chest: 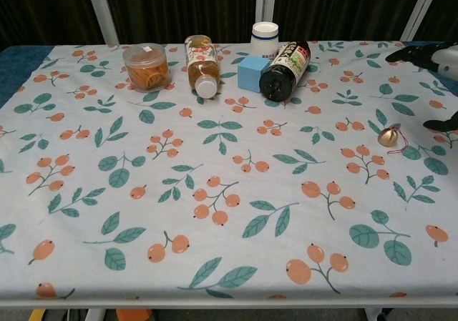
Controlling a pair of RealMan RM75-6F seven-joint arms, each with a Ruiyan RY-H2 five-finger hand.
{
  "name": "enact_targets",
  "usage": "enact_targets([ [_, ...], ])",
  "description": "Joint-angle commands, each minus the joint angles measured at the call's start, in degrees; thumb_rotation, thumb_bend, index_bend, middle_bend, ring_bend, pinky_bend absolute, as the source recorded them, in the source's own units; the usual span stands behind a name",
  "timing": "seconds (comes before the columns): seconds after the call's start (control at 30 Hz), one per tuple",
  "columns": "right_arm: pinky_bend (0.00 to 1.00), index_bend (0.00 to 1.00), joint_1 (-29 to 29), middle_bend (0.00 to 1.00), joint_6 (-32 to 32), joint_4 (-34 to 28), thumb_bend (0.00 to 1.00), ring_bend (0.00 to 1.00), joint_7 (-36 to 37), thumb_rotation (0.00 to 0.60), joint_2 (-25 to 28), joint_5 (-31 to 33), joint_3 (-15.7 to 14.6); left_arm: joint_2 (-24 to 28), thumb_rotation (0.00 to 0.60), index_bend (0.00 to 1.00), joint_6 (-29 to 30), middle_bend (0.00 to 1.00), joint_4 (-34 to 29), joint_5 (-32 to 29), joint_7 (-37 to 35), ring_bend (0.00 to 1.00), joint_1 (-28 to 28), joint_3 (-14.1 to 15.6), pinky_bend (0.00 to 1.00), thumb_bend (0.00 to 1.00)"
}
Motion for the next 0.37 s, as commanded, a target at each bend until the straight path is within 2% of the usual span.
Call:
enact_targets([
  [0.03, 0.0, 0.0, -7.54, 0.0, 11.58, -3.9, 0.1, 0.0, 5.81, 0.6, 5.11, -6.53, -2.55, 0.38, 0.6, 0.06, 0.18, 0.05, -0.57, 0.14, 0.41, 0.0, -0.07, -0.14, 0.04, 0.0],
  [0.2, 0.0, 0.0, -15.87, 0.0, 25.3, 0.73, 0.07, 0.0, 12.69, 0.6, 5.3, -12.44, -4.49, 0.95, 0.6, 0.06, 0.36, 0.05, -1.38, 0.17, 1.33, 0.0, -0.22, -0.43, 0.04, 0.0],
  [0.37, 0.0, 0.0, -20.76, 0.0, 30.42, 3.49, 0.07, 0.0, 15.53, 0.6, 4.63, -13.35, -5.51, 1.1, 0.6, 0.06, 0.63, 0.05, -1.97, 0.08, 2.12, 0.0, -0.32, -0.78, 0.04, 0.0],
])
